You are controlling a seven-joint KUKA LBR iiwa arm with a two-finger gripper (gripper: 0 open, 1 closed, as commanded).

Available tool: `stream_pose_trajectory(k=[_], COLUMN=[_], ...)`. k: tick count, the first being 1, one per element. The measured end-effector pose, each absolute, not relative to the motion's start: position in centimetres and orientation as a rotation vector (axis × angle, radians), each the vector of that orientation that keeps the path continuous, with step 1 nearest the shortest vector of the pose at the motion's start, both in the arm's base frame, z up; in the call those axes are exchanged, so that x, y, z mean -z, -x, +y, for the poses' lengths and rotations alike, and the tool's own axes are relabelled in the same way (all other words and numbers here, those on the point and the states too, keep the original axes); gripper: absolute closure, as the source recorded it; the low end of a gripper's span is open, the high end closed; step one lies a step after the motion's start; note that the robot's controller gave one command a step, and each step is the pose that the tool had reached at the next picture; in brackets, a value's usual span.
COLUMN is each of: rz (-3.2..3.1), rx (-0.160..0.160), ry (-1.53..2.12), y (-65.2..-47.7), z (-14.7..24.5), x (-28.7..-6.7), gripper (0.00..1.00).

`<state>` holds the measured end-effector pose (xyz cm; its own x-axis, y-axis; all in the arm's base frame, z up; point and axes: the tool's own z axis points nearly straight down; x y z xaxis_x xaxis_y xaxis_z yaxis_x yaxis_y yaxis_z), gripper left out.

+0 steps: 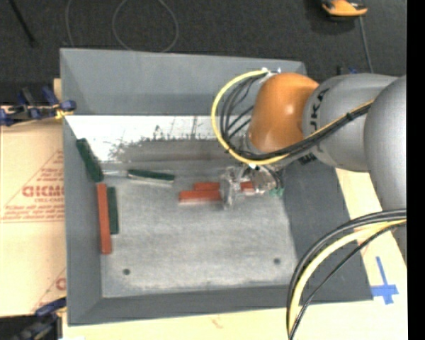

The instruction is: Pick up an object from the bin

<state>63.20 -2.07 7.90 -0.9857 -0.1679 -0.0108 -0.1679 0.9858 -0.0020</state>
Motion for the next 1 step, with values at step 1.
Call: stream_pose_trajectory(k=[1], rz=[3.124], rx=[0.000], ry=[0.264], y=[-63.05], z=[-2.06], x=[-7.68], gripper=[0.00])
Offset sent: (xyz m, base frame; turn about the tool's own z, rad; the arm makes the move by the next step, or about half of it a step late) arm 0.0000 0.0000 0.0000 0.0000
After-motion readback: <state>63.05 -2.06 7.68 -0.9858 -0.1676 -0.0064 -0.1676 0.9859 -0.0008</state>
